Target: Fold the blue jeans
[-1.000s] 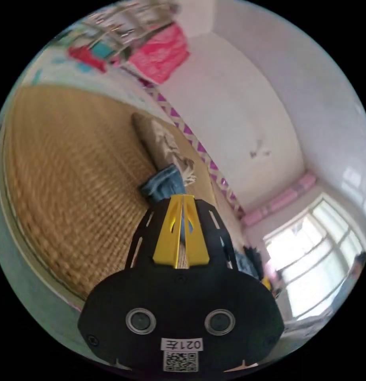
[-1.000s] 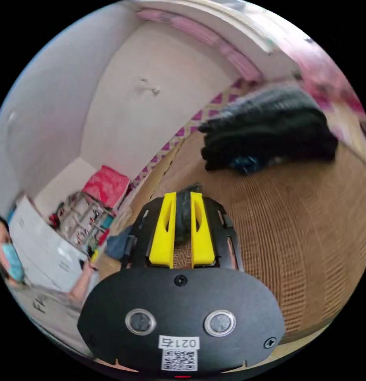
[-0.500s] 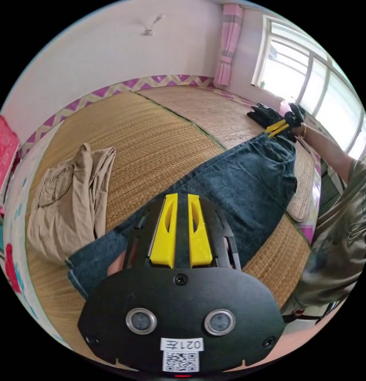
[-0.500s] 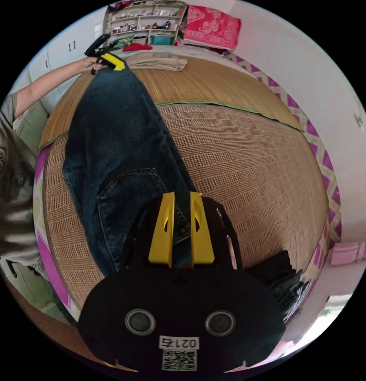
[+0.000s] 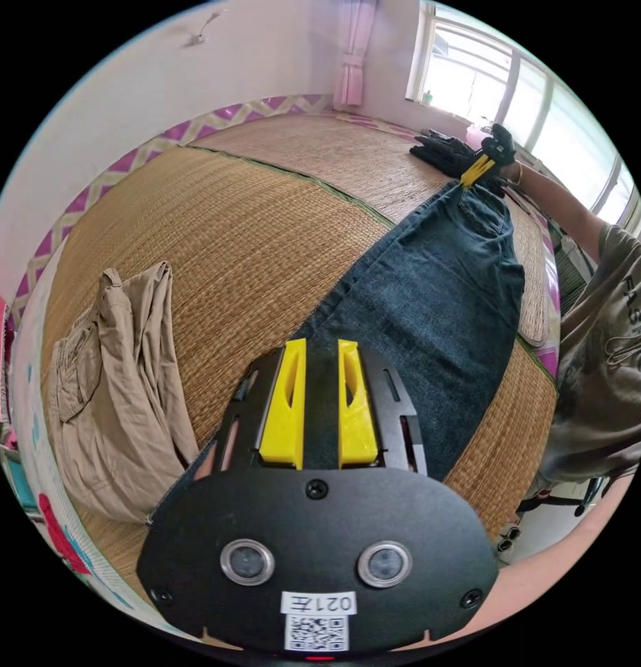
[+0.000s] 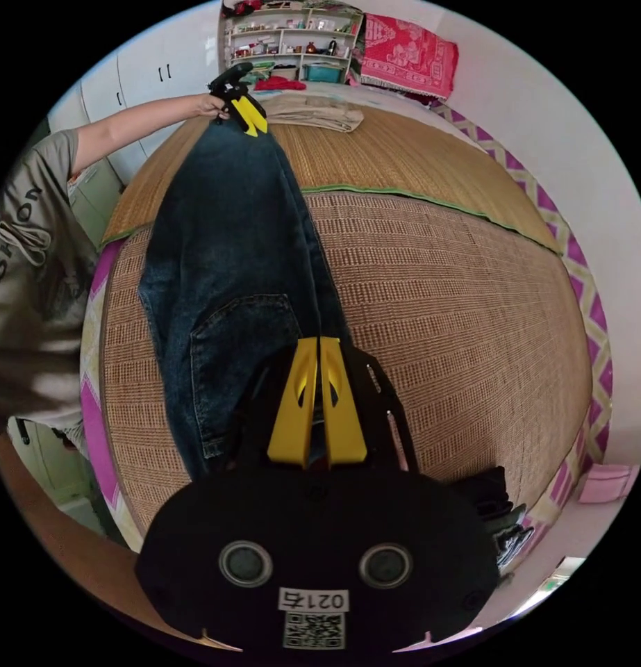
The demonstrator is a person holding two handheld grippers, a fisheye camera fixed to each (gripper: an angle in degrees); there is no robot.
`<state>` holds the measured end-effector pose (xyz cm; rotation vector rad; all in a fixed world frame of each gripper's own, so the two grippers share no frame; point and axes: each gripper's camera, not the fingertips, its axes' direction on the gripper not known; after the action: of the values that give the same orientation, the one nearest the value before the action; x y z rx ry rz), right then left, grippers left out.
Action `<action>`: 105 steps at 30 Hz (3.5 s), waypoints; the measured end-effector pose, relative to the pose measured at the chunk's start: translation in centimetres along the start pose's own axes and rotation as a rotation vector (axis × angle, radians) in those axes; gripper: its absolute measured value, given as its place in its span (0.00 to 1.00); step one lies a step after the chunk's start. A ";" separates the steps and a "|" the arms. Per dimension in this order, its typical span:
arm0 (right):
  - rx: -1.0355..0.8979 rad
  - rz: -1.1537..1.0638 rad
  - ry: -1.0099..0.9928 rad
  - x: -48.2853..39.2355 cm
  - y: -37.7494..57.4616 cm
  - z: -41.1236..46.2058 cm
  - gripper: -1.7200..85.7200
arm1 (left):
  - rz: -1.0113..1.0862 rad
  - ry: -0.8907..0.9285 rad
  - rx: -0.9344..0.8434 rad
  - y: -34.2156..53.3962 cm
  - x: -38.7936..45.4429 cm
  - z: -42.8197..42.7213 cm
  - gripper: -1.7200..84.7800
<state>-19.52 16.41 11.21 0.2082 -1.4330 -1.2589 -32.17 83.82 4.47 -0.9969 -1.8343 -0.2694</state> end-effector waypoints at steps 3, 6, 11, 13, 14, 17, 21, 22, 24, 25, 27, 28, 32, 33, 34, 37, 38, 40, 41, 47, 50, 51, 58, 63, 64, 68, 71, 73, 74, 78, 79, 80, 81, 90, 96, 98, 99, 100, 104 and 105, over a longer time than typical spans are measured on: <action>0.027 0.014 0.003 -0.5 0.5 -1.5 0.01 | 0.014 0.021 -0.034 -0.8 -0.6 0.4 0.11; 0.042 0.024 0.006 -1.0 0.9 -2.8 0.01 | 0.000 0.060 -0.078 -1.0 -1.4 1.4 0.09; 0.095 0.015 0.037 -3.6 2.4 -7.4 0.01 | 0.028 0.043 0.100 2.2 1.7 -6.0 0.01; 0.148 0.009 0.065 -6.3 4.0 -10.3 0.01 | 0.056 0.053 0.192 5.3 4.4 -10.5 0.01; 0.181 -0.003 0.085 -8.8 5.3 -12.2 0.01 | 0.082 0.062 0.241 7.8 6.9 -13.5 0.01; 0.277 -0.031 0.115 -16.8 9.1 -16.9 0.01 | 0.150 0.072 0.334 15.0 14.8 -20.0 0.01; 0.202 -0.052 0.174 -29.6 12.5 -17.9 0.01 | 0.130 0.059 0.362 23.2 23.3 -22.4 0.01; 0.168 -0.053 0.184 -31.2 12.8 -17.3 0.01 | 0.100 0.067 0.359 25.7 25.2 -21.7 0.01; 0.036 -0.023 0.200 -36.2 14.0 -13.4 0.01 | 0.047 0.113 0.339 29.2 27.1 -19.5 0.01; 0.016 -0.010 0.200 -37.1 14.4 -12.3 0.01 | -0.003 0.145 0.314 31.4 27.7 -17.2 0.01; 0.007 0.115 0.217 -38.5 16.5 -8.6 0.01 | -0.106 0.185 0.283 34.7 27.7 -13.3 0.01; 0.023 0.160 0.205 -38.5 17.1 -8.0 0.01 | -0.168 0.219 0.275 36.6 27.4 -11.1 0.01; 0.093 0.271 0.107 -38.0 20.6 -10.3 0.01 | -0.346 0.289 0.481 42.9 25.4 -11.8 0.01; 0.115 0.240 0.059 -38.0 21.4 -12.1 0.01 | -0.355 0.272 0.557 44.1 25.3 -13.3 0.01; 0.144 0.234 0.044 -37.9 21.9 -13.2 0.01 | -0.391 0.212 0.705 46.5 24.9 -16.5 0.01; 0.379 0.294 0.063 -36.4 25.2 -18.4 0.01 | -0.671 -0.075 0.704 50.0 21.8 -20.4 0.01; 0.451 0.335 0.078 -35.3 26.4 -19.5 0.01 | -0.726 -0.152 0.548 49.6 19.8 -19.5 0.01; 0.444 0.372 0.115 -33.8 27.1 -19.6 0.01 | -0.769 -0.178 0.314 48.8 16.7 -16.9 0.01; 0.378 0.409 0.136 -32.5 27.2 -18.7 0.01 | -0.771 -0.198 0.393 49.4 16.0 -17.7 0.01; 0.044 0.545 0.122 -29.5 28.1 -11.5 0.01 | -0.852 -0.144 0.271 49.3 8.8 -18.4 0.01; 0.100 0.584 0.192 -31.1 28.8 -11.7 0.01 | -0.839 -0.134 0.218 48.3 6.3 -18.8 0.01; 0.111 0.602 0.209 -31.7 29.1 -11.9 0.01 | -0.837 -0.139 0.206 48.2 6.0 -19.0 0.01; 0.083 0.600 0.267 -33.4 29.4 -12.6 0.01 | -0.858 -0.114 0.283 51.3 6.4 -20.2 0.01; 0.062 0.608 0.263 -34.0 29.8 -14.7 0.01 | -0.860 -0.007 0.562 57.1 12.1 -22.4 0.01; 0.067 0.635 0.248 -33.8 30.1 -15.4 0.01 | -0.871 0.025 0.642 58.8 13.9 -22.9 0.01; 0.416 0.924 0.120 -33.4 35.6 -21.4 0.03 | -0.966 0.086 0.757 64.2 20.0 -23.2 0.01; 0.514 1.059 0.142 -33.7 39.0 -23.3 0.07 | -0.997 0.172 0.833 66.5 23.2 -22.4 0.01; 0.526 1.041 0.165 -34.0 39.4 -23.8 0.06 | -1.007 0.221 0.854 66.8 24.5 -21.8 0.01; 0.542 1.000 0.163 -34.1 39.0 -23.9 0.05 | -1.007 0.235 0.857 66.5 25.2 -21.5 0.01; 0.156 1.016 0.347 -32.1 35.7 -19.7 0.02 | -0.972 0.273 0.841 63.6 26.3 -20.7 0.01; 0.024 1.052 0.388 -31.4 36.0 -18.2 0.02 | -0.956 0.291 0.835 62.3 26.5 -20.5 0.01; 0.054 1.042 0.468 -32.0 37.0 -17.7 0.02 | -0.940 0.310 0.827 61.2 26.6 -20.4 0.01; 0.004 1.077 0.477 -31.7 37.7 -17.4 0.01 | -0.932 0.319 0.823 60.8 26.6 -20.3 0.01; 0.366 0.872 0.436 -31.6 32.6 -22.1 0.01 | -0.925 0.309 0.784 57.4 29.2 -20.2 0.01; -0.064 0.878 0.341 -20.6 28.9 -11.6 0.01 | -0.903 0.332 0.770 53.3 29.4 -20.1 0.01; -0.005 0.939 0.253 -19.4 30.9 -10.8 0.01 | -0.894 0.339 0.768 52.4 30.5 -20.4 0.01; 0.033 0.972 0.203 -18.8 31.7 -10.6 0.01 | -0.893 0.337 0.766 52.4 30.8 -20.5 0.01; 0.035 0.976 0.193 -18.7 31.9 -10.4 0.01 | -0.898 0.329 0.757 52.3 31.3 -20.5 0.01; 0.061 0.967 0.167 -19.6 31.3 -10.6 0.01 | -0.898 0.278 0.697 52.0 32.6 -20.7 0.01; 0.123 0.947 0.153 -20.9 31.4 -11.3 0.01 | -0.896 0.269 0.688 51.9 32.8 -20.7 0.01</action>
<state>12.21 38.09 19.74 -0.2720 -1.2292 -0.3688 13.90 121.70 29.66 0.3519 -1.8114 -0.2527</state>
